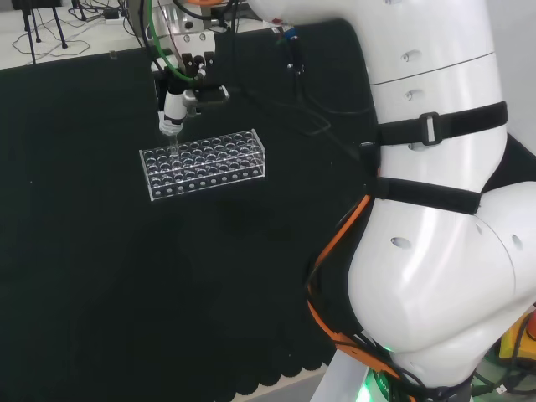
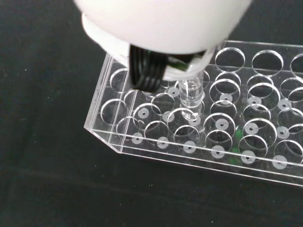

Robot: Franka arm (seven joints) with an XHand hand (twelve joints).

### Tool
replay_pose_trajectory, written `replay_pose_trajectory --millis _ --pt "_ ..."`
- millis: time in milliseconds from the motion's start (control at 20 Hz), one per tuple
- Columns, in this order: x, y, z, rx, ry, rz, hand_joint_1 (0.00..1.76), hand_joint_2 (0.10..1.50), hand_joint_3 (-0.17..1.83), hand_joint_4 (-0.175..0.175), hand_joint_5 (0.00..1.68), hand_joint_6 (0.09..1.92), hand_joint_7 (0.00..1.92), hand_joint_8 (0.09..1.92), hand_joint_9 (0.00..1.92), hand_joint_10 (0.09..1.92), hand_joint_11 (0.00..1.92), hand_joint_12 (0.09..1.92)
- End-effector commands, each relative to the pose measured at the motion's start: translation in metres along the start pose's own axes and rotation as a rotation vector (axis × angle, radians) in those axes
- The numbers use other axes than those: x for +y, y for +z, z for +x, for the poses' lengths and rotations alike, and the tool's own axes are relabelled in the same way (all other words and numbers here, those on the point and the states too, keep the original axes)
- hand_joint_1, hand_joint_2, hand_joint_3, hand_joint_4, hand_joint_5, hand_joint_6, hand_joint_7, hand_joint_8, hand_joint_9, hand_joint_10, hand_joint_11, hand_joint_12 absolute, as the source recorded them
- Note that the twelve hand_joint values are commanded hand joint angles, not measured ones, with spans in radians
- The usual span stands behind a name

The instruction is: Put the test tube back in the rack.

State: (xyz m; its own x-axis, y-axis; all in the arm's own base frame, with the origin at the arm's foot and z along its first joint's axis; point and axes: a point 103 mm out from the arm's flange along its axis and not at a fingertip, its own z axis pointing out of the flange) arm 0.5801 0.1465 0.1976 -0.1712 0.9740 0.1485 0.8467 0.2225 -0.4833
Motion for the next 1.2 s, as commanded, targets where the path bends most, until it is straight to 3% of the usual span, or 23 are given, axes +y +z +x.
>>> replay_pose_trajectory --millis 50,700,800,900,950,1050,1200 --pt "0.003 0.006 0.0 0.001 -0.002 0.014 1.25 0.52 0.75 -0.175 1.58 0.1 1.78 0.43 1.63 0.75 1.39 1.02" --pt "0.009 0.023 0.01 0.015 -0.021 0.035 1.25 0.52 0.75 -0.175 1.58 0.1 1.78 0.43 1.63 0.75 1.39 1.02" --pt "0.008 0.023 0.008 0.057 -0.03 0.042 1.28 0.49 0.8 -0.175 1.58 0.1 1.7 0.38 1.63 0.75 1.37 1.02" --pt "0.007 0.023 0.007 0.085 -0.047 0.086 1.32 0.53 0.76 -0.175 1.53 0.11 1.55 0.42 1.56 0.78 1.26 1.12" --pt "0.006 0.023 0.006 0.087 -0.056 0.099 1.29 0.6 0.64 -0.175 1.51 0.14 1.51 0.42 1.48 0.79 1.09 1.21" --pt "0.004 0.02 0.007 0.096 -0.066 0.101 1.21 0.55 0.63 -0.163 1.26 0.29 1.26 0.68 1.29 0.9 0.8 1.35" --pt "-0.001 0.011 0.009 0.098 -0.084 0.088 1.14 0.46 0.71 -0.103 0.85 0.75 0.88 0.97 1.05 1.01 0.52 1.44"
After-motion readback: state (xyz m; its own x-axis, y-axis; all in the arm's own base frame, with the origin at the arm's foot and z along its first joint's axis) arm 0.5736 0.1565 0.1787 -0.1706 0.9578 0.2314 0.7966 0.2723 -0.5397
